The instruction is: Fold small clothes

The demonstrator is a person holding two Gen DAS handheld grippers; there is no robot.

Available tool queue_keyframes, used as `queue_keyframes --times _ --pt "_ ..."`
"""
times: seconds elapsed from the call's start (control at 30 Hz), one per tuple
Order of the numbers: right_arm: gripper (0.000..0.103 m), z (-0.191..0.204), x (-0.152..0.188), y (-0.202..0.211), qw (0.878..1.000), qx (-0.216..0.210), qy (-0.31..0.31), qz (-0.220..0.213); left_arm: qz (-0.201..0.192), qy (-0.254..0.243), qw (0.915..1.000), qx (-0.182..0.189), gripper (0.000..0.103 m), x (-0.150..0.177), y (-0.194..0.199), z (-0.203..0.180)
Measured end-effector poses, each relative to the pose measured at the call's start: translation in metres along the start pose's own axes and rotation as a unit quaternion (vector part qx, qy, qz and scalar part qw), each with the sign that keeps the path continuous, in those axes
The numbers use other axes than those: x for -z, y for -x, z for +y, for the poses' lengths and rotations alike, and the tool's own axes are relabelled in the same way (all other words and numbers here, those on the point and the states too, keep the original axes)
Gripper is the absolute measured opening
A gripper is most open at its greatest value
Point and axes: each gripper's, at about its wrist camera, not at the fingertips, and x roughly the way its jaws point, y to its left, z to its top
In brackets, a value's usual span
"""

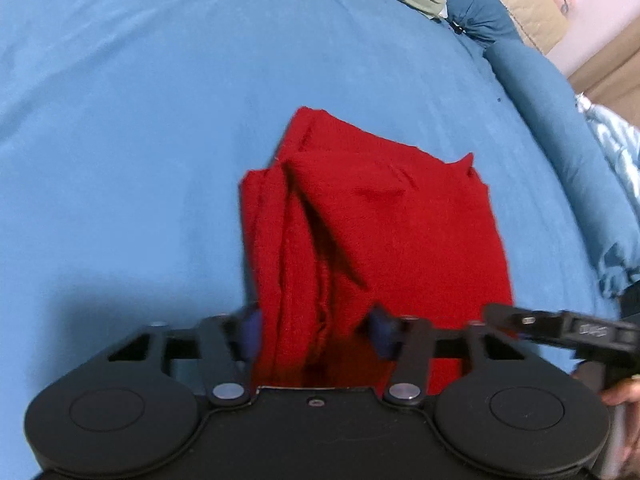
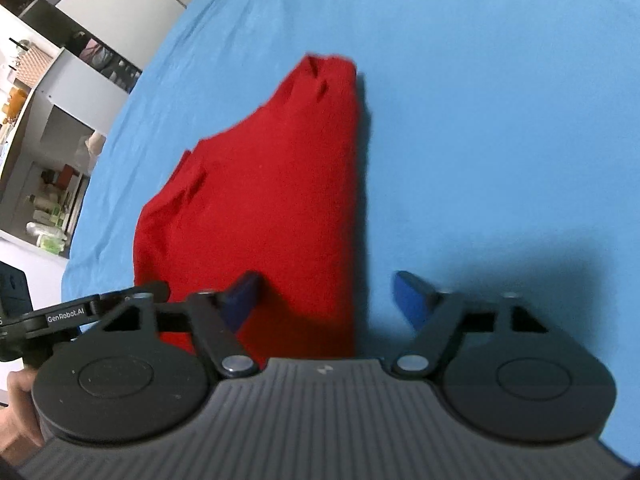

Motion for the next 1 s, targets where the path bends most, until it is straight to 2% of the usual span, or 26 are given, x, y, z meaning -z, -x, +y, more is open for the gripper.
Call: queue_keyframes --times 0.03,0.07,0.13,0.23,0.37,0.5,0.67,0.83,0.9,1.0 --pt "0.068 0.001 0.000 -0.002 1.000 -0.003 0.000 0.000 -0.001 -0.004 1.0000 -0.005 0.043 0.000 0.002 -0.003" --pt "0.045 0.004 0.002 0.000 1.000 -0.016 0.004 0.001 -0.003 -0.008 0.9999 -0.009 0.035 0.000 0.005 -0.006" --pt "0.037 0.012 0.002 0.006 1.000 -0.016 0.013 -0.003 -0.011 -0.015 0.9996 -0.020 0.029 0.001 0.012 -0.014" --pt "0.035 0.027 0.002 0.024 0.999 -0.018 0.040 -0.021 -0.031 -0.024 0.9991 -0.017 0.025 0.006 0.032 -0.028" --pt "0.034 0.038 0.009 0.071 0.996 -0.043 0.054 -0.051 -0.045 -0.027 0.9985 0.016 0.024 0.020 0.061 -0.052" --pt "0.034 0.032 0.029 0.130 0.995 -0.043 0.055 -0.071 -0.053 -0.047 0.9969 0.032 0.024 0.054 0.093 -0.092" --pt "0.035 0.001 0.074 0.186 0.997 -0.010 0.047 -0.068 -0.041 -0.054 0.9970 0.038 0.024 0.111 0.099 -0.137" --pt "0.035 -0.043 0.120 0.187 0.997 0.045 0.051 -0.044 -0.002 -0.042 0.9989 0.020 0.024 0.163 0.054 -0.152" --pt "0.035 -0.062 0.136 0.175 0.996 0.062 0.057 -0.035 -0.010 -0.059 0.9980 -0.020 0.024 0.171 0.042 -0.158" --pt "0.037 -0.086 0.146 0.168 0.997 0.043 0.035 -0.045 -0.028 -0.076 0.9962 -0.030 0.030 0.173 0.042 -0.164"
